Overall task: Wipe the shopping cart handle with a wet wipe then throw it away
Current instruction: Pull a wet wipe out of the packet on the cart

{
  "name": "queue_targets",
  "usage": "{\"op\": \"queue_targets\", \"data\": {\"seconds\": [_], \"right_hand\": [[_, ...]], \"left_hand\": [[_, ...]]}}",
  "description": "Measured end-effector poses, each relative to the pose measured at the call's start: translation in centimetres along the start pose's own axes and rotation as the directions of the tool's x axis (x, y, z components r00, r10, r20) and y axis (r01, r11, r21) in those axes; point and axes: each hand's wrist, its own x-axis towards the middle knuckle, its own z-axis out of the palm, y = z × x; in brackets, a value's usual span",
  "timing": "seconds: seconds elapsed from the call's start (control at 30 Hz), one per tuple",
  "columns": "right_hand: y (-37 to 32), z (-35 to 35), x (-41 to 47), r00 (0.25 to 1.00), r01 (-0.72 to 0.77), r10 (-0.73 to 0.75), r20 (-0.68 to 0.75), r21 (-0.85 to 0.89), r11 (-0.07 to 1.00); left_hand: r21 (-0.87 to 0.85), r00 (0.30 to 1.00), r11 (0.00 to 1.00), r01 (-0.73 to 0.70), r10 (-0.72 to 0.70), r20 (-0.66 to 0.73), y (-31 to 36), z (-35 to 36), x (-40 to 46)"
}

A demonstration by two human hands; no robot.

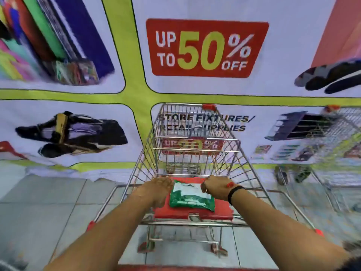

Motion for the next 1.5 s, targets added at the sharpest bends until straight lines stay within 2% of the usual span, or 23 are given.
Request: {"op": "queue_targets", "data": {"seconds": [0.1, 0.2, 0.4, 0.8, 1.03, 1.27, 1.37, 1.5], "right_hand": [[-0.3, 0.8, 2.6, 0.998, -0.043, 0.042, 0.046, 0.011, 0.999], [-0.9, 1.9, 4.5, 0.995, -0.012, 0.012, 0.1, 0.004, 1.0], [-1.1, 3.9, 5.9, 0.992, 0.065, -0.055, 0.116, -0.087, 0.994], [-0.6, 5.2, 6.6, 0.993, 0.083, -0.075, 0.09, -0.095, 0.992], [-0.7, 5.3, 6.9, 0.996, -0.014, 0.013, 0.084, 0.015, 1.0], [-0.4, 5.3, 7.2, 0.998, 0.006, -0.006, 0.056, 0.008, 1.0], [-0.1, 5.3, 6.9, 1.0, 0.006, -0.007, 0.014, 0.066, 0.998], [-0.5, 5.4, 7.1, 0.983, 0.001, 0.037, -0.18, 0.206, 0.979]], "left_hand": [[-0.051, 0.997, 0.999, -0.015, 0.018, 0.071, -0.7, 0.8, 1.9], [-0.064, 0.976, 0.997, -0.052, 0.064, 0.209, -0.8, 1.5, 3.4], [-0.092, 0.931, 0.994, -0.067, 0.095, 0.353, -0.4, 2.5, 4.1], [-0.064, 0.911, 0.995, -0.078, 0.097, 0.4, 0.2, 1.8, 4.8], [-0.051, 0.913, 0.996, -0.076, 0.09, 0.398, 0.4, 1.4, 4.9], [-0.045, 0.902, 0.995, -0.084, 0.095, 0.421, 0.4, 1.2, 5.3], [-0.04, 0.904, 0.995, -0.088, 0.096, 0.417, 0.5, 1.1, 5.4], [-0.024, 0.893, 0.997, -0.072, 0.075, 0.444, 0.7, 1.0, 5.4]]}}
